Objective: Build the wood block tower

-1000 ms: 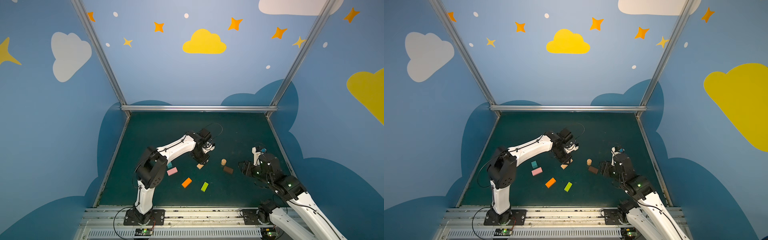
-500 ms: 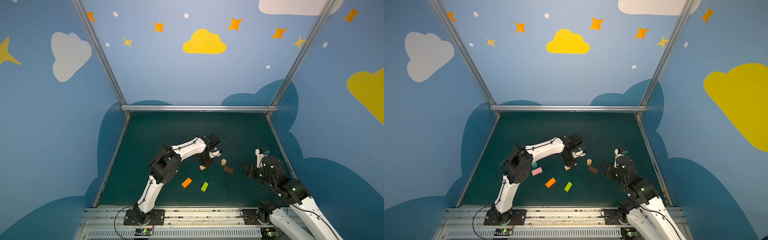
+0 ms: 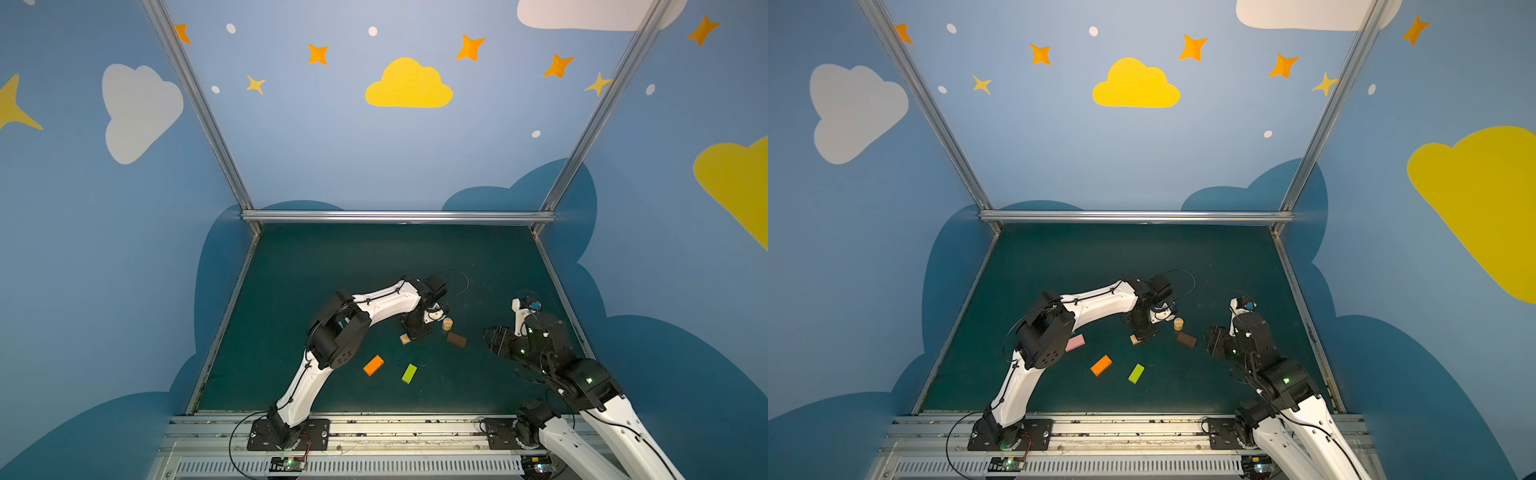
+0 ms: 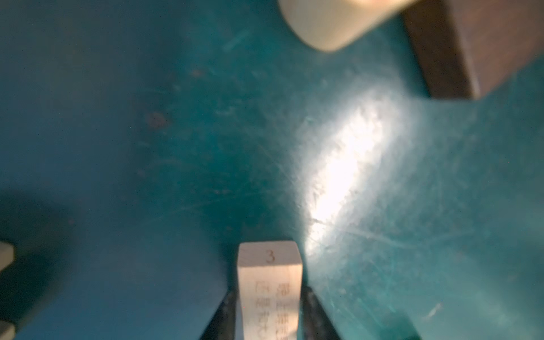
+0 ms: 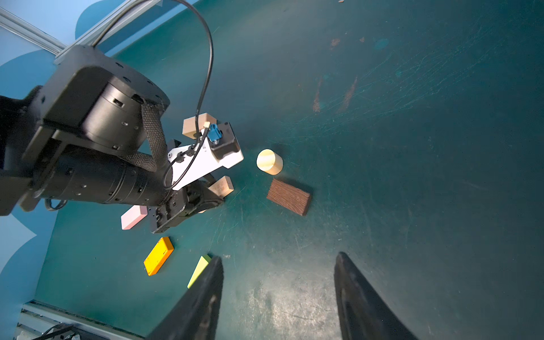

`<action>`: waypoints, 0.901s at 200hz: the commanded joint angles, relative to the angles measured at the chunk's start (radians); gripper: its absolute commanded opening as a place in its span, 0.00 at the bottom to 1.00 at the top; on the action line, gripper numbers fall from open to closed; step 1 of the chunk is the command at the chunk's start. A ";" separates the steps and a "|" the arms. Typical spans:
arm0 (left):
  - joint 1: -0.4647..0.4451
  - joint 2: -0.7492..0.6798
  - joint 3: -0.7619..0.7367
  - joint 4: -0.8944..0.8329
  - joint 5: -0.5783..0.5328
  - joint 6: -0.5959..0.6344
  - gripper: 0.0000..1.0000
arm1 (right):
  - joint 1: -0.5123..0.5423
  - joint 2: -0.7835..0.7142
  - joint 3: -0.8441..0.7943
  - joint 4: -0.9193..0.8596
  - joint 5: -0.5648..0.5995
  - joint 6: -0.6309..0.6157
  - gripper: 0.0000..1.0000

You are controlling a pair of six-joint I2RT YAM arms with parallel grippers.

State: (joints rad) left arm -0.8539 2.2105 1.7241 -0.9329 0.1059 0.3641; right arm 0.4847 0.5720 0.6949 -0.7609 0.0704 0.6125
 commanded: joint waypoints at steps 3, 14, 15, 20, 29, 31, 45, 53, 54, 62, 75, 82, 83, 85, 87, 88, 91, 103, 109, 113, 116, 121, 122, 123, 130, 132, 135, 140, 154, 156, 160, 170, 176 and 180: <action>-0.004 0.014 0.028 -0.035 0.001 -0.006 0.52 | -0.006 -0.015 -0.009 -0.008 0.004 0.000 0.59; -0.004 0.003 0.028 -0.032 0.004 -0.010 0.57 | -0.005 -0.017 -0.010 -0.008 0.002 0.001 0.60; -0.003 0.002 0.028 -0.032 0.004 -0.010 0.58 | -0.006 -0.017 -0.010 -0.008 0.002 0.001 0.60; -0.004 -0.002 0.028 -0.032 0.006 -0.010 0.60 | -0.006 -0.018 -0.012 -0.008 0.002 0.001 0.61; -0.004 -0.009 0.029 -0.032 0.005 -0.011 0.61 | -0.006 -0.018 -0.015 -0.005 0.001 0.002 0.62; -0.004 -0.011 0.030 -0.032 0.005 -0.012 0.61 | -0.005 -0.017 -0.015 -0.005 0.001 0.001 0.62; -0.004 -0.026 0.035 -0.040 -0.003 -0.014 0.62 | -0.006 -0.016 -0.017 -0.001 -0.005 0.003 0.63; -0.001 -0.038 0.038 -0.045 -0.006 -0.014 0.64 | -0.006 -0.014 -0.018 0.000 -0.011 0.005 0.63; -0.002 -0.040 0.038 -0.045 -0.006 -0.014 0.64 | -0.005 -0.014 -0.017 0.001 -0.011 0.006 0.63; 0.001 -0.054 0.037 -0.047 -0.006 -0.016 0.66 | -0.006 -0.012 -0.018 0.002 -0.014 0.004 0.64; 0.003 -0.092 0.034 -0.049 -0.007 -0.019 0.67 | -0.006 -0.008 -0.016 0.002 -0.014 0.002 0.66; 0.003 -0.113 0.031 -0.048 -0.008 -0.021 0.69 | -0.006 -0.006 -0.014 0.002 -0.014 -0.002 0.67; 0.004 -0.116 0.031 -0.048 -0.009 -0.021 0.69 | -0.006 -0.005 -0.014 0.002 -0.015 -0.002 0.67; 0.005 -0.122 0.030 -0.049 -0.009 -0.024 0.69 | -0.006 -0.005 -0.013 0.002 -0.015 -0.002 0.68; 0.005 -0.127 0.029 -0.050 -0.010 -0.026 0.70 | -0.005 -0.004 -0.012 0.002 -0.013 -0.002 0.68; 0.006 -0.131 0.029 -0.051 -0.010 -0.027 0.71 | -0.006 -0.004 -0.011 0.002 -0.012 -0.003 0.69; 0.007 -0.140 0.029 -0.053 -0.011 -0.031 0.72 | -0.006 -0.002 -0.010 0.002 -0.012 -0.004 0.70; 0.013 -0.176 0.032 -0.064 -0.010 -0.044 0.75 | -0.006 0.006 -0.003 0.005 -0.016 -0.013 0.75; 0.017 -0.196 0.029 -0.066 -0.007 -0.051 0.75 | -0.006 0.014 0.002 0.006 -0.019 -0.018 0.76; 0.020 -0.211 0.025 -0.065 -0.005 -0.056 0.75 | -0.006 0.020 0.006 0.006 -0.024 -0.023 0.77; 0.023 -0.223 0.021 -0.063 -0.004 -0.060 0.75 | -0.006 0.025 0.008 0.006 -0.027 -0.028 0.78; 0.027 -0.242 0.011 -0.057 -0.004 -0.066 0.75 | -0.006 0.036 0.014 0.005 -0.031 -0.033 0.78; 0.028 -0.246 0.009 -0.057 -0.003 -0.067 0.75 | -0.006 0.037 0.016 0.006 -0.032 -0.035 0.78; 0.029 -0.250 0.007 -0.056 -0.003 -0.068 0.75 | -0.006 0.040 0.017 0.006 -0.034 -0.036 0.78; 0.039 -0.280 -0.011 -0.045 -0.002 -0.077 0.75 | -0.006 0.057 0.025 0.007 -0.043 -0.046 0.79; 0.040 -0.290 -0.017 -0.041 -0.002 -0.080 0.75 | -0.006 0.063 0.028 0.007 -0.045 -0.048 0.79; 0.043 -0.304 -0.027 -0.033 -0.004 -0.086 0.75 | -0.006 0.071 0.032 0.008 -0.049 -0.052 0.80; 0.050 -0.330 -0.047 -0.018 -0.009 -0.094 0.75 | -0.006 0.085 0.038 0.009 -0.055 -0.057 0.80; 0.074 -0.406 -0.104 0.032 -0.032 -0.134 0.75 | -0.006 0.127 0.059 0.015 -0.079 -0.079 0.81; 0.077 -0.417 -0.115 0.040 -0.035 -0.142 0.75 | -0.006 0.134 0.062 0.016 -0.084 -0.082 0.81; 0.086 -0.443 -0.135 0.059 -0.041 -0.155 0.75 | -0.006 0.147 0.067 0.019 -0.093 -0.087 0.82; 0.109 -0.509 -0.199 0.108 -0.052 -0.195 0.75 | -0.006 0.179 0.086 0.027 -0.115 -0.107 0.82; 0.123 -0.553 -0.235 0.143 -0.057 -0.228 0.76 | -0.003 0.204 0.098 0.031 -0.128 -0.119 0.83; 0.132 -0.582 -0.261 0.164 -0.057 -0.249 0.77 | -0.004 0.220 0.106 0.036 -0.138 -0.126 0.83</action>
State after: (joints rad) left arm -0.7700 1.7470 1.5745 -0.8730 0.0834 0.2352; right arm 0.4812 0.7277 0.7364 -0.7589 -0.0002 0.5495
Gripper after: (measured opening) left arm 0.759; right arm 0.822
